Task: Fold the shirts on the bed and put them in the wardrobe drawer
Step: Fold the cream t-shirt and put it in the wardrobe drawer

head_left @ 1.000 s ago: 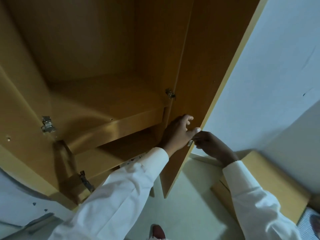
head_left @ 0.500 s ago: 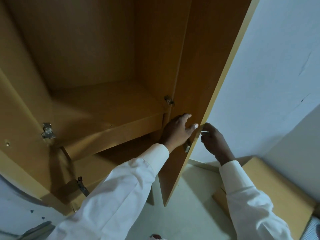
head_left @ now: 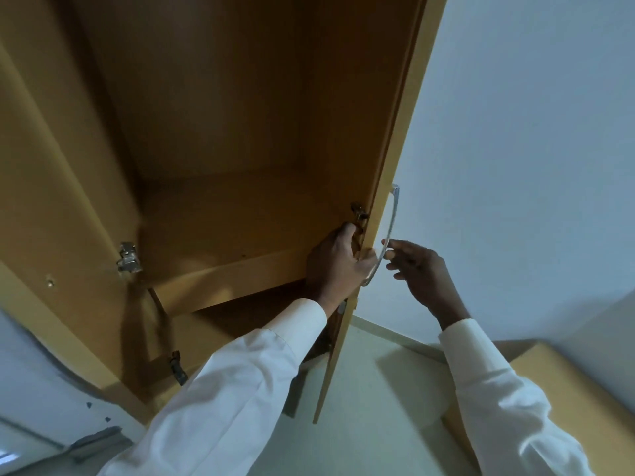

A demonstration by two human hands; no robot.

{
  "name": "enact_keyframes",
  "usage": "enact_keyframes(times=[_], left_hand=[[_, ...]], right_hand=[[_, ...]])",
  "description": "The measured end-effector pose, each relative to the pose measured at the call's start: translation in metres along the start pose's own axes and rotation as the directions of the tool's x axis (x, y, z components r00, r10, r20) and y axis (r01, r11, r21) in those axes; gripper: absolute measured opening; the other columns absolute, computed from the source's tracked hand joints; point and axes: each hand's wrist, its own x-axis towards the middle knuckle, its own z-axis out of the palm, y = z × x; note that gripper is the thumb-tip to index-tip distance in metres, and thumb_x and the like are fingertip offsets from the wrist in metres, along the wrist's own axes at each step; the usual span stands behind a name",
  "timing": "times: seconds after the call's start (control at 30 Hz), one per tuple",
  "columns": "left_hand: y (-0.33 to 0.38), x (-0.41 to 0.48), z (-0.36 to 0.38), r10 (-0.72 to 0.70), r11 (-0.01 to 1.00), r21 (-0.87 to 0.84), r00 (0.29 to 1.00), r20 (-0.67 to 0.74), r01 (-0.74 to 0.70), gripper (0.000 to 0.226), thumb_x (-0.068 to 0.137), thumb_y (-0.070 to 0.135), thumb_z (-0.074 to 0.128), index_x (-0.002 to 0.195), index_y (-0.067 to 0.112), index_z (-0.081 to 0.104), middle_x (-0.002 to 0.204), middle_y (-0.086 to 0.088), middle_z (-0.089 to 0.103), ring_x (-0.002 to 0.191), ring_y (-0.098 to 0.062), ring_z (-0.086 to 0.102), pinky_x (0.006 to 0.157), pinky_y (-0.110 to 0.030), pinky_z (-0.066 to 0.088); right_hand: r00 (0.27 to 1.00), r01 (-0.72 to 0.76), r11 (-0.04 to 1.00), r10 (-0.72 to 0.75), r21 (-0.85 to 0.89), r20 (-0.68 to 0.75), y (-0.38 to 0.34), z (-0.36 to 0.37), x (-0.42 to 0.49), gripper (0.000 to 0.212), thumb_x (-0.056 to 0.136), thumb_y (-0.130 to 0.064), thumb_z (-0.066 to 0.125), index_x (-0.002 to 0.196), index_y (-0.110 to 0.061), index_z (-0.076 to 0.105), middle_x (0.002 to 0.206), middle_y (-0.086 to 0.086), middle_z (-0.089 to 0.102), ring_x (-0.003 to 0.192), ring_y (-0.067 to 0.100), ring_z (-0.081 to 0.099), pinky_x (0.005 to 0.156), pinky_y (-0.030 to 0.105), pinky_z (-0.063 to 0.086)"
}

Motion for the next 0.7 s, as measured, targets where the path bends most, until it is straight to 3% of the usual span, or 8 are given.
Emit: enact_keyframes(times=[0.2, 0.27, 0.37, 0.57, 0.7], left_hand=[[-0.029, 0.008, -0.042, -0.147, 0.989, -0.018, 0.98, -0.136, 0.146, 0.028, 0.089, 0.034, 0.066, 0.112, 0.021, 0.06, 0.104, 0.009, 0.066, 0.079, -0.004, 0.062, 0.058, -0.013, 0.042], [-0.041, 0.017, -0.052, -0.178, 0.984, -0.005, 0.963, -0.203, 0.18, 0.021, 0.091, 0.032, 0.065, 0.109, 0.022, 0.061, 0.105, 0.009, 0.067, 0.081, -0.002, 0.062, 0.061, -0.013, 0.043], [-0.055, 0.036, -0.063, -0.252, 0.966, -0.016, 0.931, -0.265, 0.257, 0.029, 0.094, 0.028, 0.061, 0.122, 0.018, 0.059, 0.118, 0.003, 0.066, 0.101, -0.012, 0.064, 0.073, -0.017, 0.045], [-0.065, 0.076, -0.078, -0.416, 0.906, -0.161, 0.895, -0.158, 0.392, 0.048, 0.101, 0.031, 0.049, 0.147, 0.02, 0.039, 0.146, -0.003, 0.047, 0.129, -0.02, 0.049, 0.091, -0.024, 0.04], [-0.071, 0.096, -0.079, -0.448, 0.88, -0.238, 0.885, -0.129, 0.411, 0.046, 0.103, 0.03, 0.044, 0.147, 0.021, 0.038, 0.146, -0.001, 0.046, 0.126, -0.014, 0.048, 0.091, -0.021, 0.036]], right_hand=[[0.983, 0.076, 0.996, -0.081, 0.038, 0.167, -0.02, 0.043, 0.043, 0.013, 0.095, -0.019, 0.062, 0.1, -0.026, 0.071, 0.088, -0.002, 0.071, 0.086, 0.014, 0.067, 0.072, 0.03, 0.059], [0.962, 0.1, 0.994, -0.108, 0.045, 0.251, -0.026, 0.065, 0.06, 0.014, 0.098, -0.02, 0.058, 0.107, -0.022, 0.069, 0.092, -0.004, 0.071, 0.089, 0.011, 0.067, 0.072, 0.029, 0.059], [0.94, 0.089, 0.994, -0.105, 0.064, 0.325, -0.033, 0.096, 0.085, 0.018, 0.1, -0.024, 0.053, 0.112, -0.02, 0.065, 0.1, 0.001, 0.071, 0.096, 0.016, 0.068, 0.075, 0.034, 0.06], [0.942, 0.15, 0.989, -0.148, 0.017, 0.302, -0.037, 0.142, 0.133, 0.028, 0.086, -0.048, 0.045, 0.102, -0.031, 0.061, 0.09, -0.002, 0.073, 0.085, 0.021, 0.07, 0.073, 0.051, 0.057], [0.938, 0.15, 0.988, -0.149, 0.019, 0.314, -0.039, 0.157, 0.155, 0.028, 0.081, -0.049, 0.038, 0.099, -0.037, 0.057, 0.089, -0.002, 0.071, 0.083, 0.023, 0.068, 0.072, 0.05, 0.058]])
